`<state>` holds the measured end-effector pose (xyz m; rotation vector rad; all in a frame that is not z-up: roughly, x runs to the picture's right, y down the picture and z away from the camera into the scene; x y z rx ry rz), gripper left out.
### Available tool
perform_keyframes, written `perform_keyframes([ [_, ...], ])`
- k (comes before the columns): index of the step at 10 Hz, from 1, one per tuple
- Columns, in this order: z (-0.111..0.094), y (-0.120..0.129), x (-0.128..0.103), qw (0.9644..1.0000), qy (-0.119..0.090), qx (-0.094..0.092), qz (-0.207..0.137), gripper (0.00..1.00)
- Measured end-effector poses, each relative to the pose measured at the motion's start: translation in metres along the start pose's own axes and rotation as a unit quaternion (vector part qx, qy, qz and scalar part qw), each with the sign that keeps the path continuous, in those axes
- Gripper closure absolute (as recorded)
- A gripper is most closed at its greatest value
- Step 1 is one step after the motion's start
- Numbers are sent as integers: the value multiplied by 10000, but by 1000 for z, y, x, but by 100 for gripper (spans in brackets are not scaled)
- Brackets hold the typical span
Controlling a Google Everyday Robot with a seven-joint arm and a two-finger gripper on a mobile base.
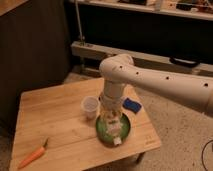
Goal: Place the bottle in the ceramic bowl
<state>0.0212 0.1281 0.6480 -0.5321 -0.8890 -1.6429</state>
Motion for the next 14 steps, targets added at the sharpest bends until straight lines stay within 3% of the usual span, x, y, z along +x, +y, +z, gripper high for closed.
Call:
perform_keyframes([
  [8, 54, 27, 9, 9993, -101, 37, 358, 100],
  [14, 69, 39, 35, 9986, -241, 133, 461, 100],
])
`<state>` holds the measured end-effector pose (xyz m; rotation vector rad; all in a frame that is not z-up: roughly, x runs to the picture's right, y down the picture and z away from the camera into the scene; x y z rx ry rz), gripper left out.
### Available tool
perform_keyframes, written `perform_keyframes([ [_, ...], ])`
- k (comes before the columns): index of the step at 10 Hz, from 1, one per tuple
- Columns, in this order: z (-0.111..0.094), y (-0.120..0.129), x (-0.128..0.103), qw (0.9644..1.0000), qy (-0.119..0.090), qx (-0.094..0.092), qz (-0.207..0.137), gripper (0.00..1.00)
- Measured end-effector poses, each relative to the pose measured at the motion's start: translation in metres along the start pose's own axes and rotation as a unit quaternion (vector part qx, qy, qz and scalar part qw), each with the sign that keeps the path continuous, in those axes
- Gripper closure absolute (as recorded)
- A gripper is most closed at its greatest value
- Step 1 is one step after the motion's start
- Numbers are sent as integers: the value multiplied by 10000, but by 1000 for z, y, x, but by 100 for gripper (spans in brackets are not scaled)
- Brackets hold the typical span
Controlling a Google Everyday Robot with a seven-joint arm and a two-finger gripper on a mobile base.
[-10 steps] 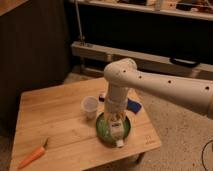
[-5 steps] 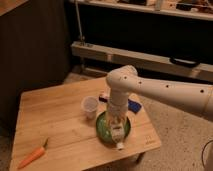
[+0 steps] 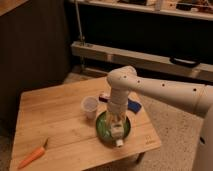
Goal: Place the bottle in the ceramic bowl
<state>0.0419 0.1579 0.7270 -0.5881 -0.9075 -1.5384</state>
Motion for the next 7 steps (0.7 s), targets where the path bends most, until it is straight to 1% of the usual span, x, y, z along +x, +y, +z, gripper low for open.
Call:
perform_keyframes([
  [3, 11, 5, 13, 9999, -115, 10, 51, 100],
  [6, 13, 6, 19, 9998, -161, -67, 52, 99],
  [7, 14, 6, 20, 9998, -181, -89, 64, 95],
])
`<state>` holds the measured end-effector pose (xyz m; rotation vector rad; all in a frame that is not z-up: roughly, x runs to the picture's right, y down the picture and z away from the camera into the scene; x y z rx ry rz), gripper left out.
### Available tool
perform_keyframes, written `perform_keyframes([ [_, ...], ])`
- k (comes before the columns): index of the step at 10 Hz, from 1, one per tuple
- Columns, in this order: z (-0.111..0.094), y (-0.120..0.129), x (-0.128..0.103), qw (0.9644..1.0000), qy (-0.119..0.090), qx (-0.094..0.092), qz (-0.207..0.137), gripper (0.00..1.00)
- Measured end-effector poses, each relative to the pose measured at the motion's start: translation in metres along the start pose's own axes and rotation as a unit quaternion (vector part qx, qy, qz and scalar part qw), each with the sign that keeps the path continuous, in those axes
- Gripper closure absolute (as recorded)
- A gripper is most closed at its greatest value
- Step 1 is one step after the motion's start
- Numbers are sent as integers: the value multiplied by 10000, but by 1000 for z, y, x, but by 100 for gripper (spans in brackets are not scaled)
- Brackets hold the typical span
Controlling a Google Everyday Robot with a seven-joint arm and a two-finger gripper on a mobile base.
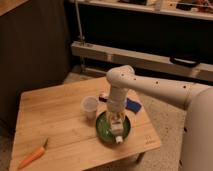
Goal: Place the bottle in the ceramic bowl
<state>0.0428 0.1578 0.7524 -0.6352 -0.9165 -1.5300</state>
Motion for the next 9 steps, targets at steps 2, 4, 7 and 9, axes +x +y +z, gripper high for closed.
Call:
perform_keyframes([
  [2, 3, 1, 0, 10000, -25, -38, 46, 77],
  [4, 2, 2, 0, 9999, 0, -76, 79, 57],
  [7, -3, 2, 0, 9999, 53, -114, 83, 26],
  [9, -3, 1, -1, 9999, 60, -120, 89, 23],
])
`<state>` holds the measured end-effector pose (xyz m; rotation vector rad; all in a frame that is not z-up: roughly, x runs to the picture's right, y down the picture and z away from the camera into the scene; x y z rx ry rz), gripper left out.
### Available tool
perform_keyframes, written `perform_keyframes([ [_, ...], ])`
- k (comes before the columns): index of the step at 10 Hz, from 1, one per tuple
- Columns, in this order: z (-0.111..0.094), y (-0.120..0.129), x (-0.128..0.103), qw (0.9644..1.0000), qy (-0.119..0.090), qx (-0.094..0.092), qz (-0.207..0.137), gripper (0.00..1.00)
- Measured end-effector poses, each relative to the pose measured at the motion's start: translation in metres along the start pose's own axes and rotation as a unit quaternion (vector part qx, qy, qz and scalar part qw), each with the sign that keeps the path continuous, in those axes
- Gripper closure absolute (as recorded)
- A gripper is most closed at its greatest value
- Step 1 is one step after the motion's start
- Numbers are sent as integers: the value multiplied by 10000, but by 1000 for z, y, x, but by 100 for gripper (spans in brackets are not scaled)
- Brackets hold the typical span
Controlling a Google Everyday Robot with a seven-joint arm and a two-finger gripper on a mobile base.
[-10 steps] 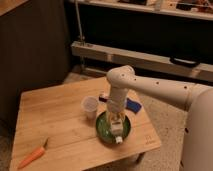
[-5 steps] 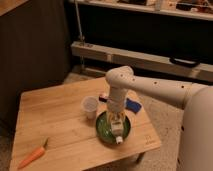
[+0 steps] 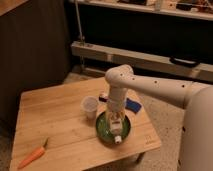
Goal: Place the bottle in the ceramic bowl
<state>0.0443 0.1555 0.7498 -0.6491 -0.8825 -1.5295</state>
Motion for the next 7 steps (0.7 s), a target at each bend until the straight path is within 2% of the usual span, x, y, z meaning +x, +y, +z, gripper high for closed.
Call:
perform_keyframes([
  [4, -3, 1, -1, 9999, 69, 115, 32, 23],
  [7, -4, -1, 0, 9999, 70, 114, 13, 23],
])
